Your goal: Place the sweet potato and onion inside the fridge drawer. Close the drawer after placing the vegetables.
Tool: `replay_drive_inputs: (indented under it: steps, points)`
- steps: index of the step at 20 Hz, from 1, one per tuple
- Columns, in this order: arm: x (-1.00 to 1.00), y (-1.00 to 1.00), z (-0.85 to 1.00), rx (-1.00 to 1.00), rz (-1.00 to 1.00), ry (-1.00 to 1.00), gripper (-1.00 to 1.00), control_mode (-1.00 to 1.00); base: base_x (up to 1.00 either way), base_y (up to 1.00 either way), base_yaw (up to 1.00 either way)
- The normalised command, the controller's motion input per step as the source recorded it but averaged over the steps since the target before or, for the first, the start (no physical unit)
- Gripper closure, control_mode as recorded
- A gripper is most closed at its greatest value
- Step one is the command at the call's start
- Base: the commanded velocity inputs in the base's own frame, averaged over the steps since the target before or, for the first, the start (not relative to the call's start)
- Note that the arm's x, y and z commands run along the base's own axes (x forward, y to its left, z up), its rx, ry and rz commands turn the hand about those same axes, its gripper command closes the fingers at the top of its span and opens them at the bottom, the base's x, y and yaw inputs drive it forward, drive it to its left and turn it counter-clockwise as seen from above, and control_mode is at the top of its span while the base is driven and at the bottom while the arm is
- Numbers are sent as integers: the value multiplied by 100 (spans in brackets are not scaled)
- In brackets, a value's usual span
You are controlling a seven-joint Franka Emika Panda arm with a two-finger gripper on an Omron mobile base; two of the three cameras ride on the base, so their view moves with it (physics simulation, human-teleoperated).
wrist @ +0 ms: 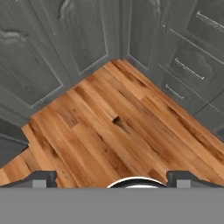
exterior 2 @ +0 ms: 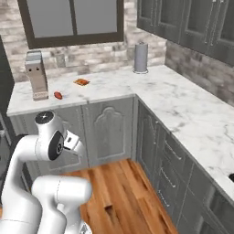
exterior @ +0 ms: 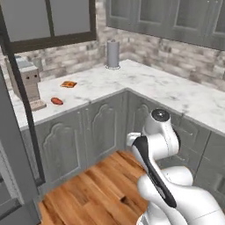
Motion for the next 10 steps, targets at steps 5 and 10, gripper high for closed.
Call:
replay_drive_inputs:
  steps: [5, 10]
  points:
    - [0, 0, 0, 0, 0, 0, -100, 100, 100, -2, 46]
    - [0, 0, 0, 0, 0, 0, -100, 100, 100, -46, 53]
